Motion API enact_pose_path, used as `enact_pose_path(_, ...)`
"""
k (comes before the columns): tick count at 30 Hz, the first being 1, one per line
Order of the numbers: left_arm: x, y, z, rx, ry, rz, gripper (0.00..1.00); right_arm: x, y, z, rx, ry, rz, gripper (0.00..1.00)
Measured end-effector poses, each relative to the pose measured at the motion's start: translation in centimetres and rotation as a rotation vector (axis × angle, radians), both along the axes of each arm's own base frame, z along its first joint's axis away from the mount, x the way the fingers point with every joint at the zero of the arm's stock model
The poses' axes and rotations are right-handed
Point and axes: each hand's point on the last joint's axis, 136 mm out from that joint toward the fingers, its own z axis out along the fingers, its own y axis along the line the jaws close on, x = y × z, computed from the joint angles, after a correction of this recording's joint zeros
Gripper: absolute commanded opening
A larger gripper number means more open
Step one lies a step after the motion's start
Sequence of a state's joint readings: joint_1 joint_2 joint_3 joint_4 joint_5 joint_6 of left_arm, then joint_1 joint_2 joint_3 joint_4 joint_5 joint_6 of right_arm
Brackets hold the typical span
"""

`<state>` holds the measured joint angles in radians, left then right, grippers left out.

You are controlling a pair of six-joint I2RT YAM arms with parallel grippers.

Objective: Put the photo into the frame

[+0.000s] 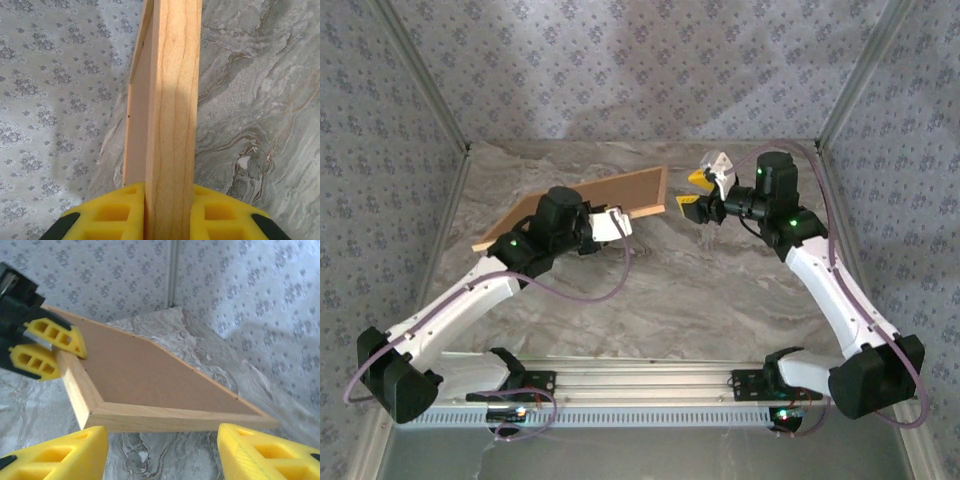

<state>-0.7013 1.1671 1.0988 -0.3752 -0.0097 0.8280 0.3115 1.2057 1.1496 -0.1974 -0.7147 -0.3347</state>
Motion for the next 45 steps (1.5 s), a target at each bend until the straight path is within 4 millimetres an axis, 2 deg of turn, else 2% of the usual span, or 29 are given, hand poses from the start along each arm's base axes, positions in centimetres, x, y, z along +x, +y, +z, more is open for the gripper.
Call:
enact_pose_path(6, 0.7, 1.0, 1.7, 0.041, 0.042, 0.01, 0.0, -1.5, 0.9, 1.8, -0.053, -0.093, 0.09, 0.64)
enact_pose_path(10, 1.1, 1.5, 1.7, 0.072, 0.077, 0.016, 0.0, -2.7, 1.9, 2.1, -0.08, -0.125, 0.145, 0.65)
enact_pose_path(16, 0.9, 1.8, 0.7, 0.13, 0.126, -0.003, 0.0, -4.5, 4.0, 0.4, -0.139, -0.123, 0.236, 0.67)
enact_pose_path(27, 0.5, 1.5, -0.2, 0.159, 0.164, -0.04, 0.0, -3.8, 6.4, -3.9, -0.246, -0.082, 0.311, 0.66)
enact_pose_path(40, 0.3, 1.3, -0.6, 0.159, 0.182, -0.057, 0.0, -1.8, 7.7, -6.1, -0.293, -0.082, 0.35, 0.45)
enact_pose_path(45, 0.2, 1.2, -0.7, 0.16, 0.186, -0.061, 0.0, -1.2, 7.9, -6.3, -0.302, -0.103, 0.349, 0.34)
